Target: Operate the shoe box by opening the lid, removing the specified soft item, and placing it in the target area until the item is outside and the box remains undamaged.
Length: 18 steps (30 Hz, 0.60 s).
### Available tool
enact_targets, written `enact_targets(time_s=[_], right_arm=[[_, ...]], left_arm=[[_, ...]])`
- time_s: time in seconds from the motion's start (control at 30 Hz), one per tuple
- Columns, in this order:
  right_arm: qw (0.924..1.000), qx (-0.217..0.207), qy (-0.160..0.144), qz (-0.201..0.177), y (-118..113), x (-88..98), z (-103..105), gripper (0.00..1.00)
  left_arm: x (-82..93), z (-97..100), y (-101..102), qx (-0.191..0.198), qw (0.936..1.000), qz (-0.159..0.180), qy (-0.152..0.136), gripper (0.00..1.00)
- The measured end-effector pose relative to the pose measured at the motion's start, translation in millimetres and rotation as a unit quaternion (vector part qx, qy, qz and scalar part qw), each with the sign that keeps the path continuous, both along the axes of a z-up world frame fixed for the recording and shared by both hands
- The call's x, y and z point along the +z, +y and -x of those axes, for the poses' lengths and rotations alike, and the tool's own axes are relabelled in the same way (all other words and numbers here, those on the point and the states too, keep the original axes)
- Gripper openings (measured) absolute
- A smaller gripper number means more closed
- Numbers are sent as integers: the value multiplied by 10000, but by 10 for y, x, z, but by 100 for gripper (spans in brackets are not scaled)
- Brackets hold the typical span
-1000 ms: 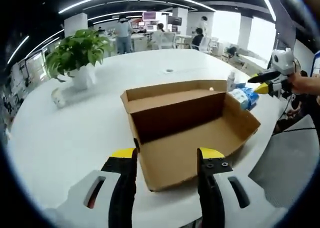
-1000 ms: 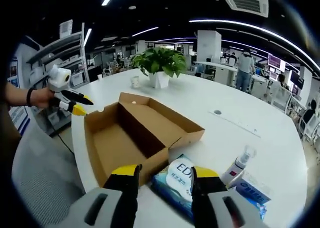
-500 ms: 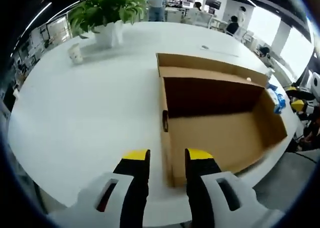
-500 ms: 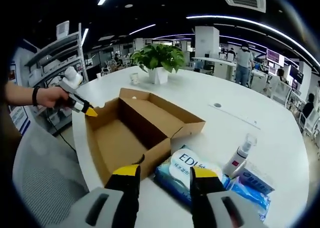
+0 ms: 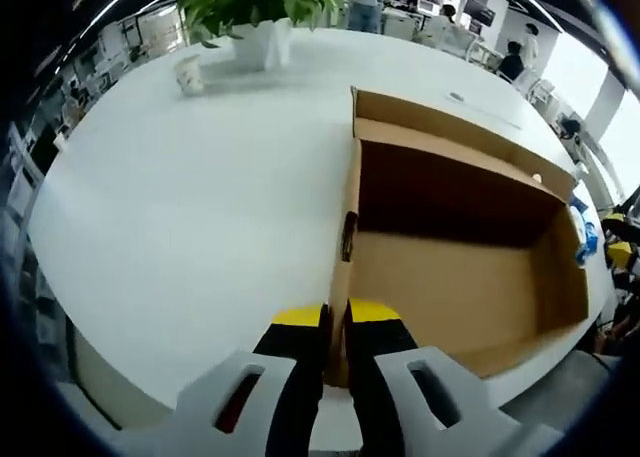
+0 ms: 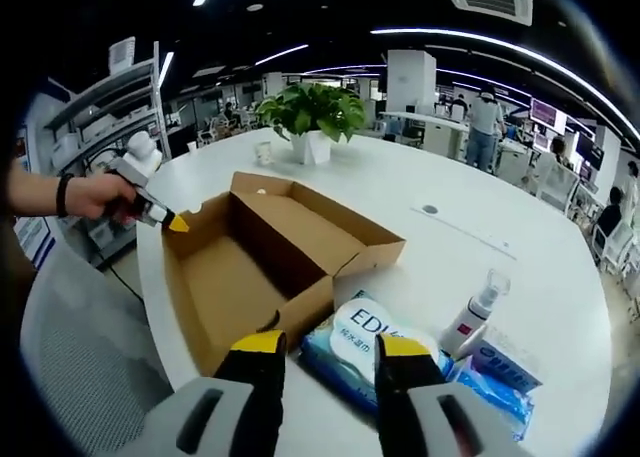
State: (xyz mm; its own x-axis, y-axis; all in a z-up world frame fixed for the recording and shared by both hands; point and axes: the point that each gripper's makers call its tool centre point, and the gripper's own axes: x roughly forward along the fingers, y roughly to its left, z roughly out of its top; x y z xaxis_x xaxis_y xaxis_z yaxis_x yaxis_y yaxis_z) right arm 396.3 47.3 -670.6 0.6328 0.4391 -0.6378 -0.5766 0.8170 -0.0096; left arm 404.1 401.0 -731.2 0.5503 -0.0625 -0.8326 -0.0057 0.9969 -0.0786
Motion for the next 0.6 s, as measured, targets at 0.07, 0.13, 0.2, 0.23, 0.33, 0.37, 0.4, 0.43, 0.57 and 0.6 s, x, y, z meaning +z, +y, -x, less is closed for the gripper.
enact_targets(time_s=[0.07,0.13,0.2,0.23,0.33,0.37,0.4,0.43,0.57,0.6], right_arm=[[10000,-32,-12,-39,22,23,-56,28],[10000,-43,14,-76,67,48,-137,28],[10000,-23,-14,-63,114,75,-212,29],[10000,-10,-38,-62,154,103,-268,29],[10000,-43,-70,-52,248,164,-440,29],[9999,-114,-58,-49,275,179,-539,29],[9998,-166,-32,-43,287,182,-595,29],[9995,-302,72,-37,289,172,-680,29],[9977,-472,329,354,251,76,-928,30],[9978,-512,323,278,279,77,-1036,30]], left_arm=[[-1,7,-3,83,10000,39,-7,6],[0,15,-19,86,10000,17,-21,6],[1,18,-29,68,10000,15,-34,6],[0,14,-23,63,10000,17,-44,6],[-2,14,-21,101,9999,94,-54,6],[-5,8,-20,95,9999,98,-55,6],[-7,6,-20,88,9999,100,-59,6],[-9,4,-21,86,9999,100,-66,6],[-12,9,-16,221,9995,221,-64,6],[-13,6,-18,225,9995,214,-70,6]])
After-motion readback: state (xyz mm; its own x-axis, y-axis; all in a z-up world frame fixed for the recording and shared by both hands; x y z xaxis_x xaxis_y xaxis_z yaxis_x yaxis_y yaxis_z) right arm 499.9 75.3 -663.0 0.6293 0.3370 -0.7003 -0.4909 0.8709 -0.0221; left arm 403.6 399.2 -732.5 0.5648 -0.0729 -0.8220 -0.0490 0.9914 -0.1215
